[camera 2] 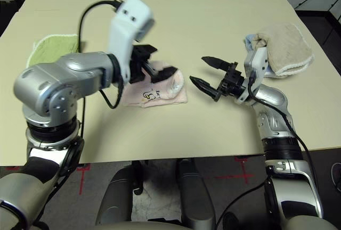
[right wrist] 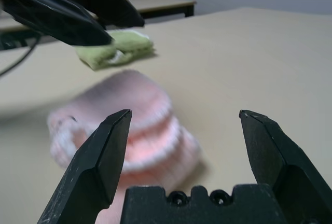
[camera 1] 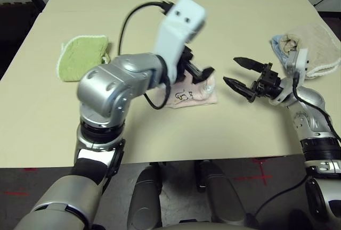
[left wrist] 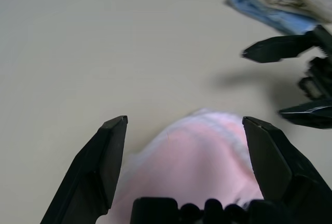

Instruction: Fold the towel and set it aside.

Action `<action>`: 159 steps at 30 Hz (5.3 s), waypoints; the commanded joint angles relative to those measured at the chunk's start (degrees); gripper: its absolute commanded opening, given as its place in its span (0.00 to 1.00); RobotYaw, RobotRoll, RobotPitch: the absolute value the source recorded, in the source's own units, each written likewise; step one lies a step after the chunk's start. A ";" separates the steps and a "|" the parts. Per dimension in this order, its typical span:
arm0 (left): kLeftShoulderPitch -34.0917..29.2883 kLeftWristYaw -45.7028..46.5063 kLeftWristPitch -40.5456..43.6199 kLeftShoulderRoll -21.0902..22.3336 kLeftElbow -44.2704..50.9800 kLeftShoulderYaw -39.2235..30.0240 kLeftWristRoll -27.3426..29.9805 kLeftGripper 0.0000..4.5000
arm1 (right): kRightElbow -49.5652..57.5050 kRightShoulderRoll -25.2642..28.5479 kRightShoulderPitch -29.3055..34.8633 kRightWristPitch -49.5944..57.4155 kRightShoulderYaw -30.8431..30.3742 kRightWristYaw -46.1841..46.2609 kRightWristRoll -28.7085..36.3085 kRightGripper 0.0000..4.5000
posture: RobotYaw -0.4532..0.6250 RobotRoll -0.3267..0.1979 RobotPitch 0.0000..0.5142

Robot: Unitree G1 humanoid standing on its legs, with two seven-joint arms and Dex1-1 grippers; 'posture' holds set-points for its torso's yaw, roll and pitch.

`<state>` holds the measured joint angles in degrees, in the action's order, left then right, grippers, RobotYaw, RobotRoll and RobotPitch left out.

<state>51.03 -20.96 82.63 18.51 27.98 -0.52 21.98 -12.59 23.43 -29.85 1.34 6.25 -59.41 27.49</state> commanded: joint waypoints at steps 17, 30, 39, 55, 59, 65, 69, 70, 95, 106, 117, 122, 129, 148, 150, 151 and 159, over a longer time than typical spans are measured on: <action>-19.07 3.95 -11.88 0.50 8.55 -10.00 1.06 1.00 | -2.08 -7.87 -5.58 0.42 -3.49 5.14 -2.13 0.70 | 0.39 0.62 0.41; -20.78 5.00 -12.48 2.29 9.91 -8.85 2.15 0.01 | -5.29 -8.45 -7.24 -1.96 -3.52 3.50 -3.08 0.00 | 0.41 0.62 0.39; -21.14 4.43 -12.18 3.24 9.97 -9.20 4.07 0.01 | -1.71 -7.64 -5.88 1.54 -4.10 1.70 -1.58 0.00 | 0.40 0.62 0.40; -22.27 5.42 -12.64 3.48 9.80 -10.89 6.03 0.01 | 4.06 0.51 2.37 8.93 -6.44 -4.99 -1.48 0.00 | 0.41 0.62 0.46; -21.75 5.49 -12.92 3.14 9.44 -10.82 6.29 0.01 | 1.57 2.03 2.81 6.89 -6.49 -5.97 -3.30 0.00 | 0.40 0.62 0.46; -20.75 5.40 -13.40 2.21 8.92 -10.17 6.92 0.01 | -2.01 3.12 2.91 4.01 -6.50 -7.21 -5.35 0.00 | 0.40 0.62 0.46; -19.68 5.86 -13.54 1.10 8.58 -9.61 7.14 0.01 | -3.52 3.65 3.24 2.53 -6.60 -7.72 -6.41 0.00 | 0.40 0.62 0.46; -19.48 5.91 -13.49 0.86 8.62 -9.63 7.27 0.01 | -3.86 3.79 3.20 2.06 -6.45 -7.97 -6.55 0.00 | 0.40 0.62 0.46; -26.44 0.71 -12.75 5.48 11.65 -9.44 19.16 0.01 | 3.10 -0.51 0.28 8.32 -7.89 -7.19 -1.52 0.00 | 0.40 0.62 0.46; -27.99 -1.94 -25.25 5.26 2.67 -0.26 12.66 0.01 | -3.00 2.04 1.13 4.34 -7.89 -8.29 -5.08 0.00 | 0.38 0.62 0.48; -28.64 -5.38 -32.99 5.72 -4.40 6.80 7.33 0.01 | -4.49 2.29 1.75 2.02 -7.94 -8.02 -6.75 0.00 | 0.35 0.62 0.49; -30.01 -6.15 -35.23 5.40 -6.54 7.84 5.37 0.01 | -4.71 2.23 1.71 2.08 -8.50 -7.72 -7.49 0.00 | 0.34 0.62 0.51; -29.80 -5.99 -36.82 3.71 -8.74 8.73 3.58 0.01 | -6.79 2.26 2.47 0.71 -9.17 -7.94 -9.13 0.00 | 0.35 0.62 0.52; -23.28 -7.39 -29.04 9.12 0.40 1.19 8.65 0.01 | -6.20 1.92 -7.05 5.51 -3.17 -5.55 -2.66 0.00 | 0.34 0.62 0.46; -21.00 -7.64 -28.72 9.54 -0.48 0.20 9.16 0.01 | -6.97 0.93 -8.68 5.33 -3.49 -5.30 -2.88 0.00 | 0.34 0.62 0.46; -20.28 -7.78 -28.92 9.64 -1.28 0.09 9.06 0.01 | -7.44 0.42 -9.13 5.03 -3.74 -5.19 -3.21 0.00 | 0.34 0.62 0.46; -19.11 -10.49 -36.86 9.16 -12.16 4.08 3.39 0.01 | -13.40 -3.68 -9.26 0.22 -6.86 -4.78 -7.95 0.00 | 0.36 0.62 0.48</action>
<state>31.96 -30.52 47.58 27.89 17.28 1.87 26.61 -24.47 19.64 -40.00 2.86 0.23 -64.40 20.74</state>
